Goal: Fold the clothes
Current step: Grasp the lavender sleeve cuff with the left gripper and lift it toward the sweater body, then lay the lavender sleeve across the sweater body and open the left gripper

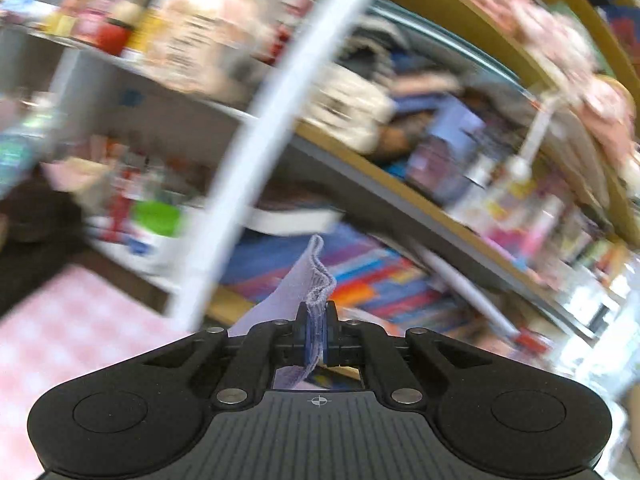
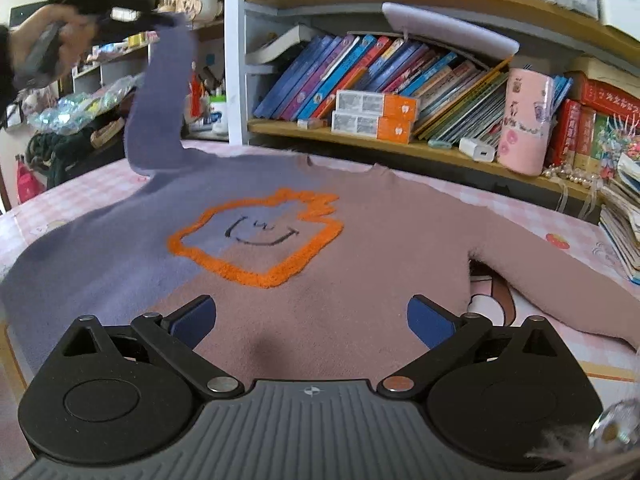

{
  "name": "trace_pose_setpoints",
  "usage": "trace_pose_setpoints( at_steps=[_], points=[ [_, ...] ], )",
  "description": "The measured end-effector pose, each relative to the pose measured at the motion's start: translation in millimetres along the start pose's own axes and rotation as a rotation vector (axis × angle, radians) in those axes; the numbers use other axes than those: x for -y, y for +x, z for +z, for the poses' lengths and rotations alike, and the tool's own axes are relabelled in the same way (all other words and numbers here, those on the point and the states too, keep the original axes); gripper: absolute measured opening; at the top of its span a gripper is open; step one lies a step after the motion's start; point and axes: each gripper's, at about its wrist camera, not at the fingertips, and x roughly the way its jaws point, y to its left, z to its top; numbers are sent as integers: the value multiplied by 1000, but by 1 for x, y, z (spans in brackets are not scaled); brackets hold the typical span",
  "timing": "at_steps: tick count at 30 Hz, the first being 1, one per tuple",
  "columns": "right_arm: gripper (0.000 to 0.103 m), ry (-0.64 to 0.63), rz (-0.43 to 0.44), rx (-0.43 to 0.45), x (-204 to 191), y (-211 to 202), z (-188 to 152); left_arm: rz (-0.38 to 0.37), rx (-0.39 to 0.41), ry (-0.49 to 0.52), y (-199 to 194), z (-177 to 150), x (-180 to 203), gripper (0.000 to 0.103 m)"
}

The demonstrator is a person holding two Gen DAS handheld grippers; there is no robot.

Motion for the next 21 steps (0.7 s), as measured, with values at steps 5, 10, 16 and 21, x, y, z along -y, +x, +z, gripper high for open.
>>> trace_pose_setpoints(
  at_steps=[5, 10, 16, 21],
  points=[
    [103, 44, 19, 12, 7, -2, 1, -97, -56, 8, 38, -27, 46, 3],
    [103, 108, 46, 27, 18, -5, 1, -147, -102, -30, 71, -64, 71, 3],
    [103, 131, 74, 25, 23, -4, 1, -147, -161, -33, 101, -113, 91, 4],
    [103, 167, 95, 15, 28, -3, 0, -174, -267, -10, 116, -139, 103, 12]
  ],
)
